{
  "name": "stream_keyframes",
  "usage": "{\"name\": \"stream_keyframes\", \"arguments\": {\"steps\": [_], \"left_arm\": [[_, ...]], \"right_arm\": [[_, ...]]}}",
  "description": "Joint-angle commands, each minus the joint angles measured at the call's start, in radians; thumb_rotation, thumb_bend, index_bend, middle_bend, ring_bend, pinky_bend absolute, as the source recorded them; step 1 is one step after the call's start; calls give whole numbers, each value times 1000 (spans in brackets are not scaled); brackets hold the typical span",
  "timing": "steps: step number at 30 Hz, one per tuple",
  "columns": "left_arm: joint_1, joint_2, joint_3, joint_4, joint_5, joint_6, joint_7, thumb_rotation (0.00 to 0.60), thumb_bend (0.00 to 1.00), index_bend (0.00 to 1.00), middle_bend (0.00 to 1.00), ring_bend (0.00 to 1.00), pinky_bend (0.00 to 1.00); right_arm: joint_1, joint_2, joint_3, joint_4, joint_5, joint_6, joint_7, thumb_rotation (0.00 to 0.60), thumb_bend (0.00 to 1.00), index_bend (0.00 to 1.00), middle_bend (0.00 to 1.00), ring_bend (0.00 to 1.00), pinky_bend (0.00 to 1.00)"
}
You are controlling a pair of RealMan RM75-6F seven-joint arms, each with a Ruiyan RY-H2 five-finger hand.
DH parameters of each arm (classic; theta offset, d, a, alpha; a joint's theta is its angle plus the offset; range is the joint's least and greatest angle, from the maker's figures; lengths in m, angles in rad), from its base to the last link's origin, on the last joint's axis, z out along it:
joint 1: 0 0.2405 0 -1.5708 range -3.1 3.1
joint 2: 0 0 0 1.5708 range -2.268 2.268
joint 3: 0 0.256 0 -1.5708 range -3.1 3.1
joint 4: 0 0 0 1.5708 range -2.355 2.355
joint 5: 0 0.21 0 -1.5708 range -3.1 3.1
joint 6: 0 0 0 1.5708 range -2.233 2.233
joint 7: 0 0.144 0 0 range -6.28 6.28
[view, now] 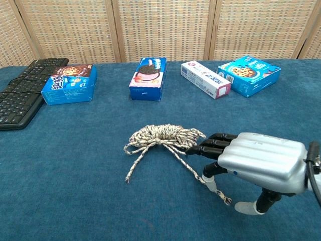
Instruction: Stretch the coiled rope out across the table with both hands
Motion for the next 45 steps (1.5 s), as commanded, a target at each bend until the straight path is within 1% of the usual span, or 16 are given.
{"name": "stream_keyframes", "arguments": {"steps": [1, 10, 15, 19, 28, 34, 38, 45], "left_arm": [[-2, 0, 0, 0, -2, -2, 1, 600, 0, 0, 0, 0, 0], [-4, 1, 4, 1, -5, -1, -1, 600, 0, 0, 0, 0, 0], [-7, 3, 4, 3, -11, -3, -6, 600, 0, 0, 0, 0, 0], [-8, 3, 4, 3, -13, -4, -7, 600, 0, 0, 0, 0, 0], [-10, 2, 6, 5, -16, -5, -5, 600, 0, 0, 0, 0, 0], [-11, -1, 7, 5, -17, -4, 1, 600, 0, 0, 0, 0, 0], [-14, -3, 5, 6, -25, -6, 5, 600, 0, 0, 0, 0, 0], [-16, -7, 7, 7, -27, -7, 12, 600, 0, 0, 0, 0, 0]], "right_arm": [[7, -30, -8, 20, 50, -5, -63, 600, 267, 417, 6, 0, 0], [15, -57, -28, 48, 70, 29, -70, 600, 269, 451, 6, 0, 0], [28, -75, -33, 68, 80, 39, -73, 600, 279, 495, 7, 0, 0], [35, -81, -40, 77, 83, 46, -72, 600, 299, 512, 8, 0, 0], [46, -87, -49, 87, 98, 55, -70, 600, 345, 514, 9, 0, 0], [57, -91, -58, 96, 102, 61, -66, 600, 388, 546, 17, 0, 0], [64, -103, -59, 115, 101, 71, -58, 600, 433, 564, 22, 0, 0], [72, -100, -67, 127, 85, 92, -47, 600, 458, 579, 32, 0, 0]]}}
